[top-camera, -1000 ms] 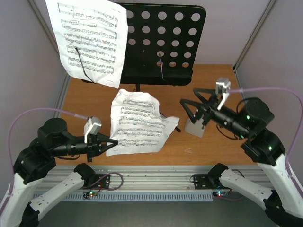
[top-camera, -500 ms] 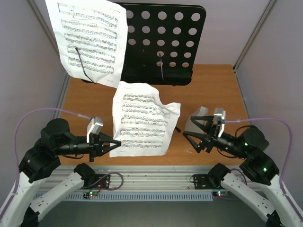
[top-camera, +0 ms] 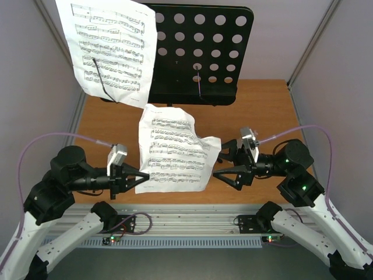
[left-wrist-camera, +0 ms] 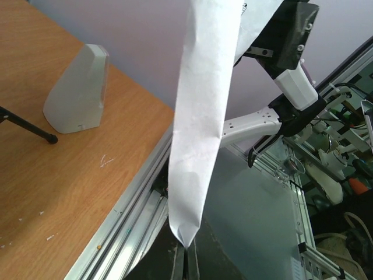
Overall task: Pack up the instrument practice props
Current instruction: Pick up the sheet music from the music stand.
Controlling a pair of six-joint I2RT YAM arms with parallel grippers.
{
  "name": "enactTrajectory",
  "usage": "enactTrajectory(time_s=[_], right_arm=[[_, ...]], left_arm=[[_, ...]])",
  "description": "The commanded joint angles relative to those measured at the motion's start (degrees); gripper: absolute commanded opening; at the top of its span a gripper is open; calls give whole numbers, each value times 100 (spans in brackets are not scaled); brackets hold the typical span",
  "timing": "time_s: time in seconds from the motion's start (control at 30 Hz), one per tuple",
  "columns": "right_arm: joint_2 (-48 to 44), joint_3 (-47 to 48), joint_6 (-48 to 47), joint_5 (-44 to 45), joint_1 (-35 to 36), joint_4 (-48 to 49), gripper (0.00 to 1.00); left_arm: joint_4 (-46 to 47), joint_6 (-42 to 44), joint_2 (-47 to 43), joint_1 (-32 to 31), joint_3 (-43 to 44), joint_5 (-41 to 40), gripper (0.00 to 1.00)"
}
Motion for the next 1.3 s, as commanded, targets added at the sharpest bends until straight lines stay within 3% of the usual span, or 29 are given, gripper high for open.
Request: enactTrajectory(time_s=[0.0,0.2,0.33,0.47,0.63,0.77,0.9,1.27], right_arm=[[-23,20,9,-279,65,284,93],[193,116,-142,244,111,29,84],[235,139,-394,969,150,-198,64],[-3,18,-455,1765,151,-379,31],[-99,-48,-398,1800,156,-392,11],[26,14,-382,1667,152,-479,16],[202,45,-310,1493,150,-409,35],[841,-38,-82,1737,188,78,36]], left_arm=[[395,-28,168,27,-27,59,0],[668,-96,208,29,-158,177,0],[595,-84,197,26,-150,135,0],[289,39,176,27,-73,-128,1],[386,-2,174,28,-193,-84,0],[573,-47,174,31,-260,44,0],[684,-108,140,27,-309,77,0],[867,-158,106,26,-386,287,1]])
